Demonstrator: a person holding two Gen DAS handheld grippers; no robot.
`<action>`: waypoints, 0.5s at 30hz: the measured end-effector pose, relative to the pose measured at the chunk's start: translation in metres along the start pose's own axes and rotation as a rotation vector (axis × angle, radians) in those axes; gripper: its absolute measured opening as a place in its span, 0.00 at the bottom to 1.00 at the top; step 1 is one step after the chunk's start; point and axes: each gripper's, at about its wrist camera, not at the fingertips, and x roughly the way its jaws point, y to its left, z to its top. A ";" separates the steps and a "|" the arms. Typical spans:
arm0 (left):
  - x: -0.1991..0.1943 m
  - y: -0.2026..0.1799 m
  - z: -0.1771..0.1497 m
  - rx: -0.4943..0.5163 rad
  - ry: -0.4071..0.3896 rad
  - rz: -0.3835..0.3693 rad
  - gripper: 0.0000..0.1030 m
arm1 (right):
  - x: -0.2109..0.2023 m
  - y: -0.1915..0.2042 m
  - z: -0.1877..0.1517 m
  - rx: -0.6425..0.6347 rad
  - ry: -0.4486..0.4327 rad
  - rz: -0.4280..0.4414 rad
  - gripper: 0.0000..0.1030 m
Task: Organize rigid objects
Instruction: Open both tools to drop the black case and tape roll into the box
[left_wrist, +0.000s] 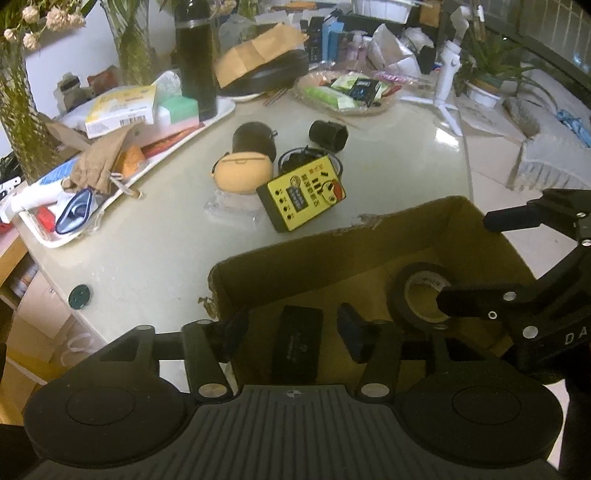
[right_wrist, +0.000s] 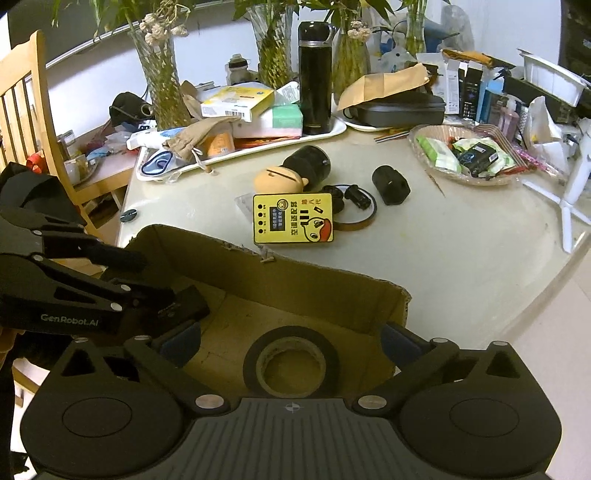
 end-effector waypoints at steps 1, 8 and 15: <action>-0.001 0.000 0.000 -0.002 -0.004 0.003 0.52 | 0.000 0.000 0.000 0.001 -0.005 -0.002 1.00; -0.006 0.003 0.003 -0.028 -0.054 0.016 0.53 | -0.004 -0.002 0.001 0.009 -0.026 -0.020 1.00; -0.013 0.010 0.007 -0.080 -0.111 0.019 0.53 | -0.004 0.000 0.001 -0.005 -0.034 -0.029 1.00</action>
